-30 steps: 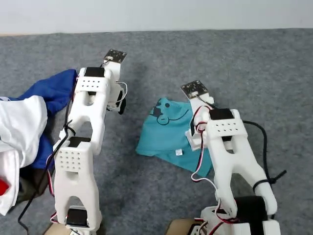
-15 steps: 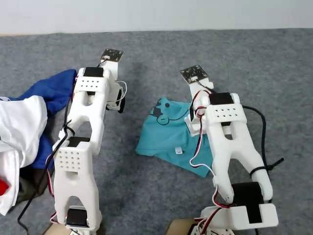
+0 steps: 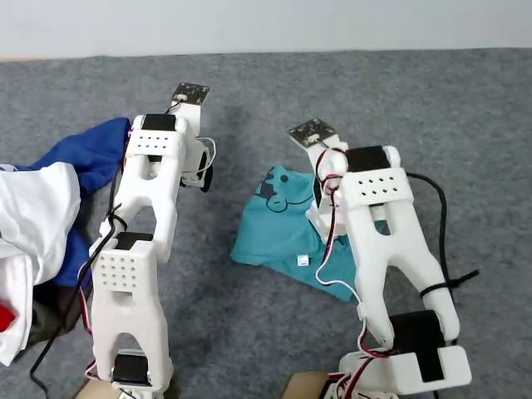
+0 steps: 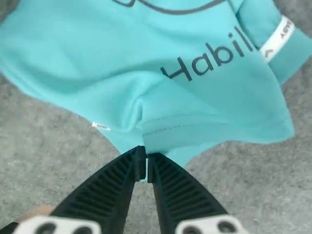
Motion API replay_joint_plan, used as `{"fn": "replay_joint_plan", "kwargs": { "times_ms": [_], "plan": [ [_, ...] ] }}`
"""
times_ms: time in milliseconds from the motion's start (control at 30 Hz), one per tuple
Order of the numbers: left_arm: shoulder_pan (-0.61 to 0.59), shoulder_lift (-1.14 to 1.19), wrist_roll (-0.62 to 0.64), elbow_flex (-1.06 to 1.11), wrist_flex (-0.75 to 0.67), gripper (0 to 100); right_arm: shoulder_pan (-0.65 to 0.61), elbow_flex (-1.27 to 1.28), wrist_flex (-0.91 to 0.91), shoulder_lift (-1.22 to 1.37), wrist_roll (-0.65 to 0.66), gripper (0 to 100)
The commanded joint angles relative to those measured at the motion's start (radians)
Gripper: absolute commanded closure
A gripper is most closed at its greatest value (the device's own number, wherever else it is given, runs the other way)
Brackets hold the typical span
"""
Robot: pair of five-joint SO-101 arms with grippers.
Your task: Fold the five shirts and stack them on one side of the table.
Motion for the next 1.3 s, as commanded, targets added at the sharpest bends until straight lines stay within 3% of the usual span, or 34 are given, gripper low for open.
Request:
{"fn": "replay_joint_plan", "kwargs": {
  "times_ms": [0, 200, 667, 833, 1067, 1267],
  "plan": [
    [0.000, -0.012, 0.009, -0.015, -0.014, 85, -0.005, -0.101, 0.079, -0.053, 0.011, 98.7],
    [0.000, -0.012, 0.009, -0.015, -0.014, 85, -0.004, -0.161, 0.242, -0.053, 0.009, 98.7],
    [0.000, -0.012, 0.009, -0.015, -0.014, 85, 0.061, 0.087, 0.239, -0.134, 0.018, 98.7],
    [0.002, -0.012, 0.009, -0.015, -0.014, 85, 0.101, 0.098, 0.151, -0.127, 0.020, 97.6],
    [0.002, -0.012, 0.009, -0.015, -0.014, 85, 0.173, 0.092, 0.071, -0.134, -0.046, 71.2],
    [0.002, -0.012, 0.009, -0.015, -0.014, 85, 0.217, 0.098, -0.117, -0.125, -0.109, 69.9]
  ]
}}
